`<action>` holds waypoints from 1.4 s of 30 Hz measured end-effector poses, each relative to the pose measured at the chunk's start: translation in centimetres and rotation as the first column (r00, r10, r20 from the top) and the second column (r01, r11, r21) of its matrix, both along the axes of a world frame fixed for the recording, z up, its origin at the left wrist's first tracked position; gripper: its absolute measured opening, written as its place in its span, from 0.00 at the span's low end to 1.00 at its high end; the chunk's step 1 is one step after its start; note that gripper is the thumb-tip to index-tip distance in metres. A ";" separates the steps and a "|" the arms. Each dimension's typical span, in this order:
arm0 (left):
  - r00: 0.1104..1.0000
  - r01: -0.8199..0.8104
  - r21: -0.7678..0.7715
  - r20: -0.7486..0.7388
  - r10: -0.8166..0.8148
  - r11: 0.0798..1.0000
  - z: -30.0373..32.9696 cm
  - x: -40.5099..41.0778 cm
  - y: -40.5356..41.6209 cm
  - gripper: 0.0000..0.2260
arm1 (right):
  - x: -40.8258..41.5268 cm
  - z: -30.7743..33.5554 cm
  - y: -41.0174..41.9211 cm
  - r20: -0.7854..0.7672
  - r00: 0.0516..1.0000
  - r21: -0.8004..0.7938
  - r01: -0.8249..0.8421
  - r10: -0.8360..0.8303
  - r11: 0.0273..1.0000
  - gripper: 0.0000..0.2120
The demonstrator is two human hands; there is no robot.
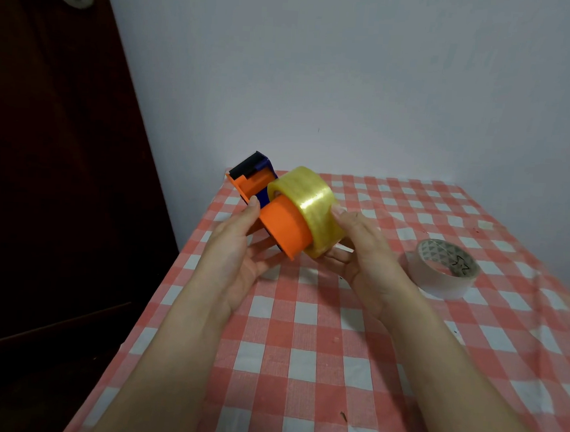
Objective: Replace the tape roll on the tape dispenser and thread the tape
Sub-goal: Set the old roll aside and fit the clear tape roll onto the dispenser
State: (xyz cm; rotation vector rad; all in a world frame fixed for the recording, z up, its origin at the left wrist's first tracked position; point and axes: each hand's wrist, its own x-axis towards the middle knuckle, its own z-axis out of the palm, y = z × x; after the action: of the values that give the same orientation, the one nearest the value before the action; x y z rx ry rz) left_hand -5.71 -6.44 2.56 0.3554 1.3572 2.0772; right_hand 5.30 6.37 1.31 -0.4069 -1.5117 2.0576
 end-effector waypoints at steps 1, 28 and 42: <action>1.000 0.003 -0.006 -0.002 -0.003 1.000 0.0 0.0 0.0 0.09 | 0.0 0.0 0.0 0.001 1.000 0.002 0.001 -0.001 1.000 0.23; 0.988 0.144 0.071 0.038 -0.147 0.987 -0.5 0.5 0.1 0.20 | -0.2 -0.6 -0.6 0.113 0.994 0.115 -0.019 0.006 0.993 0.34; 0.990 0.115 0.108 0.073 -0.124 0.987 -0.8 -0.2 0.0 0.21 | 0.3 -0.1 -0.1 0.149 0.985 0.038 -0.095 0.089 0.995 0.27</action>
State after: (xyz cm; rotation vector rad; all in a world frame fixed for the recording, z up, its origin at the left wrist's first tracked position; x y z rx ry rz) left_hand -5.87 -6.49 1.79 0.3843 1.1560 2.0447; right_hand 5.56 6.31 1.21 -0.4893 -1.6891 2.0998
